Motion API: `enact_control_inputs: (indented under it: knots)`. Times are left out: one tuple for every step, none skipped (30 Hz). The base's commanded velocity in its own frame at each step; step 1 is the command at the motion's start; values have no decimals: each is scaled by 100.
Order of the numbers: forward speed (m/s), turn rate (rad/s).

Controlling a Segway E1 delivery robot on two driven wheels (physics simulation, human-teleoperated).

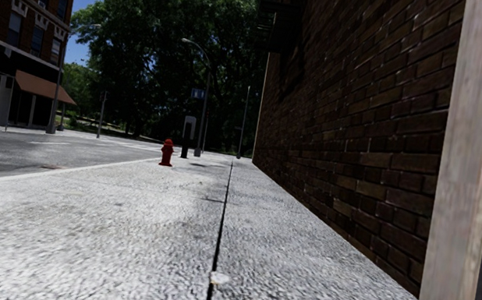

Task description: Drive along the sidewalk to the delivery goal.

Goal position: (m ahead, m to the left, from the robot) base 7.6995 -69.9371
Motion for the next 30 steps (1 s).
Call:
enact_control_inputs:
  knots:
    - [195, 0]
    - [195, 0]
    - [195, 0]
    - [195, 0]
    - [195, 0]
    - [195, 0]
    - [195, 5]
    - [195, 5]
    - [195, 18]
    - [195, 25]
    - [195, 27]
    - [195, 27]
    - [195, 27]
    - [195, 21]
    - [195, 5]
    - [195, 0]
    - [195, 0]
    - [195, 0]
    - [195, 0]
    - [195, 0]
    - [195, 0]
    - [195, 0]
    - [195, 0]
    - [195, 0]
    - [195, 0]
    - [195, 0]
    - [195, 0]
    - [195, 0]
    - [195, 0]
    - [195, 0]
